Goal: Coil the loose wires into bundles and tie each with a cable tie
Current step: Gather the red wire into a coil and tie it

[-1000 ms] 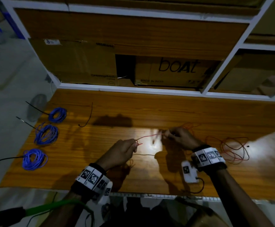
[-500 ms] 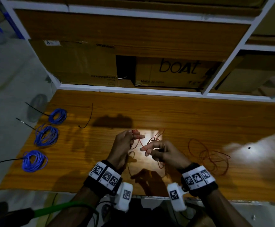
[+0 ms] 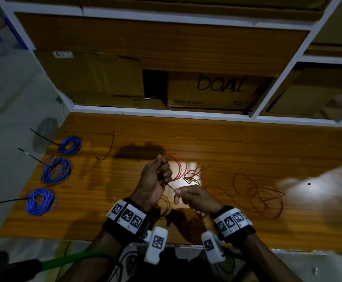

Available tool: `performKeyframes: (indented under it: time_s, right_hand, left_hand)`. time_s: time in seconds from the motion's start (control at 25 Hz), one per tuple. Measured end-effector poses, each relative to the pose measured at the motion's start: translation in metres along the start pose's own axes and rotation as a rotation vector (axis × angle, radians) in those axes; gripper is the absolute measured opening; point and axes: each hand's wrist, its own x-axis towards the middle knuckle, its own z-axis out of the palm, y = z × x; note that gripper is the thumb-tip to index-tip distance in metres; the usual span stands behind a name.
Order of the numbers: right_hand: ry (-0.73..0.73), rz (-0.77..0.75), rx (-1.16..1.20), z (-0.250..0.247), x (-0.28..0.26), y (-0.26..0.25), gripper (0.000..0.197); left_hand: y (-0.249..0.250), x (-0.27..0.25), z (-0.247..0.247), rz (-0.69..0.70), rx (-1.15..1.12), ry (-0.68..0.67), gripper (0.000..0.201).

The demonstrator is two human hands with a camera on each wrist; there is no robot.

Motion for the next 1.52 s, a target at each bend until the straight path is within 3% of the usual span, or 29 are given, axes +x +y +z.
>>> performKeyframes:
  time_s: [0.16,0.36,0.52,0.64,0.72,0.8,0.88,1.0,1.16,1.28,1.44,1.52]
  right_hand:
    - [-0.075,0.000,-0.303,-0.019,-0.002,0.005,0.040]
    - [0.143,0.013,-0.925,-0.068,-0.019,-0.003,0.075]
    - [0.065,-0.009,-1.013,-0.092,-0.030,-0.039,0.048]
    - [-0.013,0.012,-1.211,-0.114,-0.016,-0.023,0.029]
    - [-0.034,-0.014,-1.323,-0.127,-0.009,-0.004,0.041]
    - [-0.073,0.095,-1.452,-0.149,-0.008,0.014,0.056]
    - [-0.051,0.267,-1.513,-0.176,-0.013,0.030,0.051]
    - [0.046,0.376,-1.643,-0.201,-0.016,0.038,0.043]
    - [0.288,0.433,-1.553,-0.227,-0.027,0.027,0.041]
    - [0.363,0.386,-1.497,-0.247,-0.036,0.031,0.038]
    - [0.529,0.391,-1.103,-0.239,-0.023,0.036,0.025]
    - [0.609,0.292,-0.994,-0.233,-0.019,0.037,0.019]
  left_hand:
    - [0.015,-0.005,-0.014,-0.002,0.110,-0.085,0.029]
    - [0.050,-0.018,-0.033,0.002,0.363,-0.214,0.030]
    - [0.067,-0.028,-0.037,-0.042,0.646,-0.241,0.034]
    - [0.069,-0.032,-0.041,-0.155,0.848,-0.285,0.031]
    - [0.076,-0.032,-0.048,-0.185,0.830,-0.275,0.033]
    - [0.090,-0.031,-0.063,-0.169,0.828,-0.240,0.037]
    - [0.101,-0.033,-0.081,-0.160,0.738,-0.206,0.035]
    - [0.098,-0.035,-0.090,-0.186,0.661,-0.187,0.040]
    - [0.092,-0.034,-0.087,-0.160,0.671,-0.154,0.032]
    - [0.100,-0.034,-0.094,-0.143,0.609,-0.137,0.030]
    - [0.085,-0.027,-0.087,-0.070,0.634,-0.108,0.032]
    - [0.072,-0.023,-0.075,0.002,0.577,-0.098,0.032]
